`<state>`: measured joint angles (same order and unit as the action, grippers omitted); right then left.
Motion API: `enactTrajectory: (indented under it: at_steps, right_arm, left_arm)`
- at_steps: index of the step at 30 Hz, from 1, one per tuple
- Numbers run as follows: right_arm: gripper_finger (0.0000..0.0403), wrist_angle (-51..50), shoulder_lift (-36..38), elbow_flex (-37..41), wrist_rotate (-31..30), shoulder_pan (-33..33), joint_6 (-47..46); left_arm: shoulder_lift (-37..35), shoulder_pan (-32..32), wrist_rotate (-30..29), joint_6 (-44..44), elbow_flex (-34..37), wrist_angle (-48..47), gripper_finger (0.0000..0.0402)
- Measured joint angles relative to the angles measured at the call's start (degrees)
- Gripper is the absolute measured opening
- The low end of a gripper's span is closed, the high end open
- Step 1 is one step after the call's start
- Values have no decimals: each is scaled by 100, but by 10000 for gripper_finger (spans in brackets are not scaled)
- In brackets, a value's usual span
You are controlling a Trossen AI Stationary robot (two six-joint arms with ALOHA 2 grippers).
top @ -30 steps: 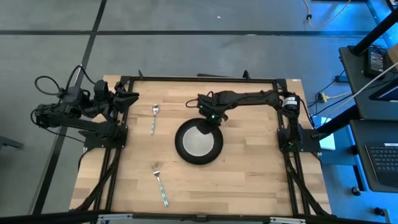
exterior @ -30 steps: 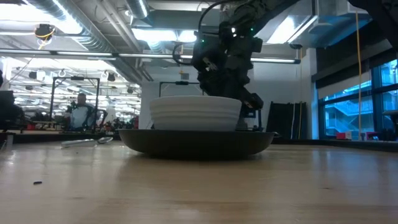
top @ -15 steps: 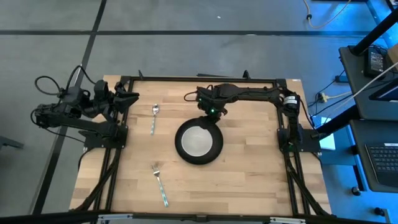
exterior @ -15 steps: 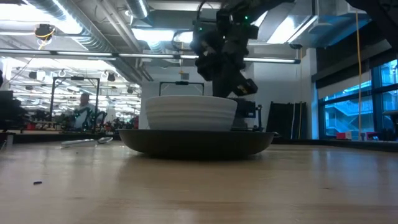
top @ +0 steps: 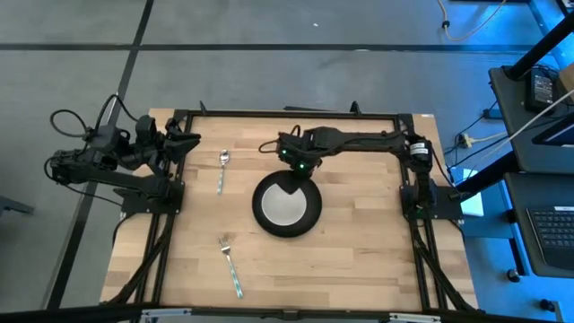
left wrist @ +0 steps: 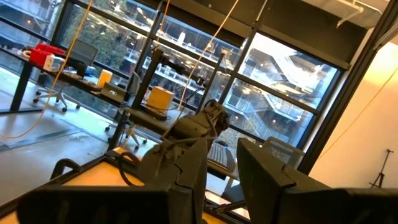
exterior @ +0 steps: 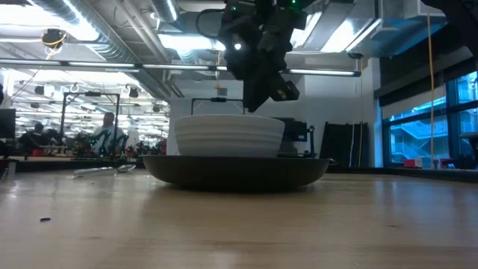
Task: Set table place
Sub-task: Put the bowl on the plate
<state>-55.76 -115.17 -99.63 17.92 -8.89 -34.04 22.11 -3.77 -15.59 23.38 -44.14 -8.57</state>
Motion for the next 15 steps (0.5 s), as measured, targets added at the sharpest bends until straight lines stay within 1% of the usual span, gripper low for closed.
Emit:
enactTrajectory:
  at_steps: [3,6,10,15]
  right_arm:
    - [40,138,6,4,-25,69,-16]
    - [9,161,6,4,-31,112,-16]
    - [7,107,-93,4,-56,129,-24]
    - [4,111,-434,4,-3,140,-32]
  left_arm:
    - [0,0,0,0,0,1,82]
    - [1,0,0,0,0,2,82]
    - [0,-2,0,2,2,1,82]
    - [2,-1,0,4,1,1,82]
